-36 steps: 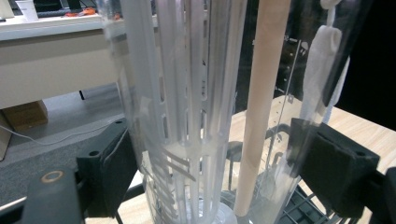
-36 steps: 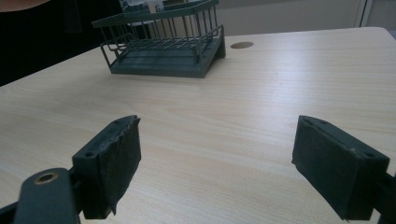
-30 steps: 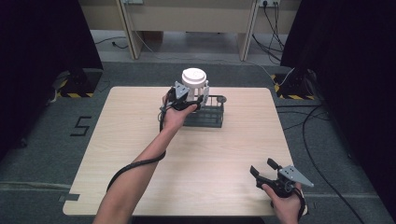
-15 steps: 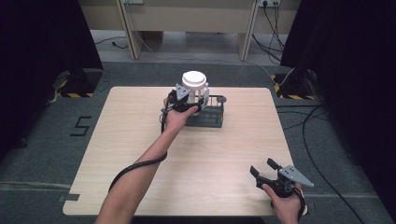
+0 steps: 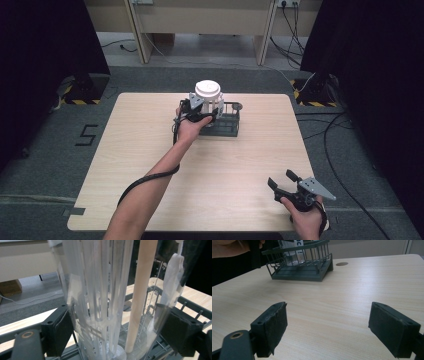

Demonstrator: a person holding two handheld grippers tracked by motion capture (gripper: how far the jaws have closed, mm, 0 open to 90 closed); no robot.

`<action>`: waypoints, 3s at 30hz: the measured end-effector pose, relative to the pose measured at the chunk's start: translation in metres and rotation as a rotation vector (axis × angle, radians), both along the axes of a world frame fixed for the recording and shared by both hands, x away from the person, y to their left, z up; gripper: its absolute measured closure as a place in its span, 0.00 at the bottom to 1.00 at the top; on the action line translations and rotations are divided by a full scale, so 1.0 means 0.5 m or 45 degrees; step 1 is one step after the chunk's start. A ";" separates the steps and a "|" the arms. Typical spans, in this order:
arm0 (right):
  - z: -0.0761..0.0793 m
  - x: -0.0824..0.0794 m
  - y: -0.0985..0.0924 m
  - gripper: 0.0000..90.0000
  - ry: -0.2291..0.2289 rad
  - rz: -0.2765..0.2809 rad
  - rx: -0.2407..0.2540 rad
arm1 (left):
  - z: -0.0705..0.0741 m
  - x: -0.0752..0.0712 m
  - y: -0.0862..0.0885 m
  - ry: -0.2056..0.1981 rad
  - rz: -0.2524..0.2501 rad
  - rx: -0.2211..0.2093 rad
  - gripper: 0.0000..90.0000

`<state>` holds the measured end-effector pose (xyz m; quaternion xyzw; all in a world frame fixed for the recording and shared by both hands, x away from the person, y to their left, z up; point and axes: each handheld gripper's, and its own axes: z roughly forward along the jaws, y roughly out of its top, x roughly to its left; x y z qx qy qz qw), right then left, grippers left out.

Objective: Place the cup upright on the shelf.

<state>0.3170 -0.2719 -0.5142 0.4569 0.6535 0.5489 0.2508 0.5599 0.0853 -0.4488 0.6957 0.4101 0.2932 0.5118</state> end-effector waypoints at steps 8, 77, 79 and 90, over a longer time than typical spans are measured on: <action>0.000 0.000 0.001 0.18 0.003 0.002 -0.001 | -0.002 -0.002 -0.001 -0.013 0.002 0.001 0.19; 0.001 0.000 0.004 0.17 0.015 0.000 -0.009 | 0.010 -0.169 0.107 -0.128 -0.077 0.014 0.16; 0.001 0.000 0.004 0.17 0.015 0.000 -0.009 | 0.011 -0.176 0.113 -0.131 -0.075 0.011 0.16; 0.001 0.000 0.004 0.17 0.013 0.000 -0.014 | 0.012 -0.214 0.140 -0.145 -0.072 0.008 0.16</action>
